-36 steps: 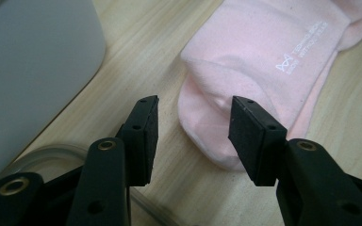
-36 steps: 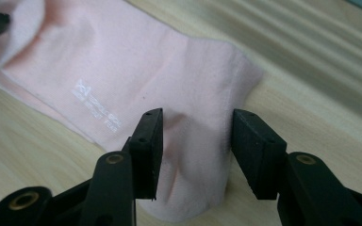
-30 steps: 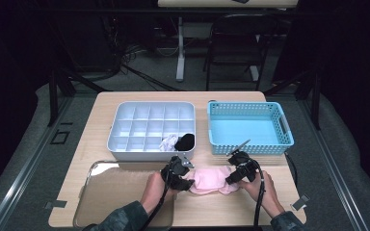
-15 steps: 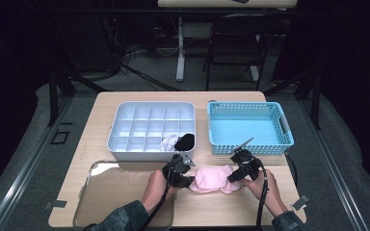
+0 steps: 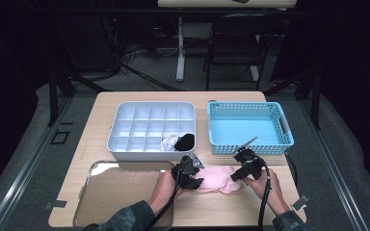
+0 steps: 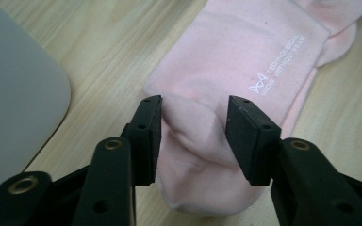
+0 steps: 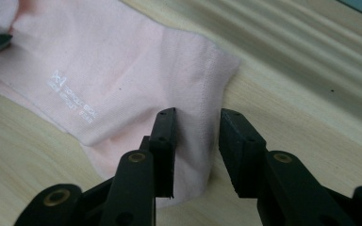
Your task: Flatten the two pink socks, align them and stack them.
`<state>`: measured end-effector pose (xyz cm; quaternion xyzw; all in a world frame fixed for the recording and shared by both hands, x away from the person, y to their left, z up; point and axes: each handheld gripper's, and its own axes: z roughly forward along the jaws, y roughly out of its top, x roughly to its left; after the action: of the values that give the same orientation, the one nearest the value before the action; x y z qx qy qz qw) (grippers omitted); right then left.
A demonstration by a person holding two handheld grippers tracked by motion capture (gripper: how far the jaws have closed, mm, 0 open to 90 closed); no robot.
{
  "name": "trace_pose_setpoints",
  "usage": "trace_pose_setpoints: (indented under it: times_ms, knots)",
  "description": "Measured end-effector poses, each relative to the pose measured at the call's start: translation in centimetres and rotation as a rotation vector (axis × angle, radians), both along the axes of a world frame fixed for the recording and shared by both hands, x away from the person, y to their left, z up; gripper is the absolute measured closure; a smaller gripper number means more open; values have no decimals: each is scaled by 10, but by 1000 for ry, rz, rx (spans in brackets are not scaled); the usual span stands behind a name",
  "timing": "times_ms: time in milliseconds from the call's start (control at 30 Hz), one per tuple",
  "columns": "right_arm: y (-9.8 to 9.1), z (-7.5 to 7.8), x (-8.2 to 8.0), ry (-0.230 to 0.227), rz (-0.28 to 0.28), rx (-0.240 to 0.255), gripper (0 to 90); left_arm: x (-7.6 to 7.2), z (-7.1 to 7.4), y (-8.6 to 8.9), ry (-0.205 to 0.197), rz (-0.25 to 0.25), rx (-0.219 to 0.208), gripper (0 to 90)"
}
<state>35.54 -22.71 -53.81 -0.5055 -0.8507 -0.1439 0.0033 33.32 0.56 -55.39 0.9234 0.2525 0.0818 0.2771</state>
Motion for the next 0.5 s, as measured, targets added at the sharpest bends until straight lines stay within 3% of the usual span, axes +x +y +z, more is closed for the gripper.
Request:
trace_pose_setpoints:
  times_ms: [267, 333, 500]
  knots:
    - [5, 0, -3, -29, 12, -36, 788, -1, -6, 0, -11, -14, 7, 764]
    - [5, 1, -3, -32, 13, -18, 809, -1, -6, 1, -7, -21, 3, 793]
    - [5, 4, -3, -37, 19, -29, 835, 1, -6, 3, -1, -19, -16, 825]
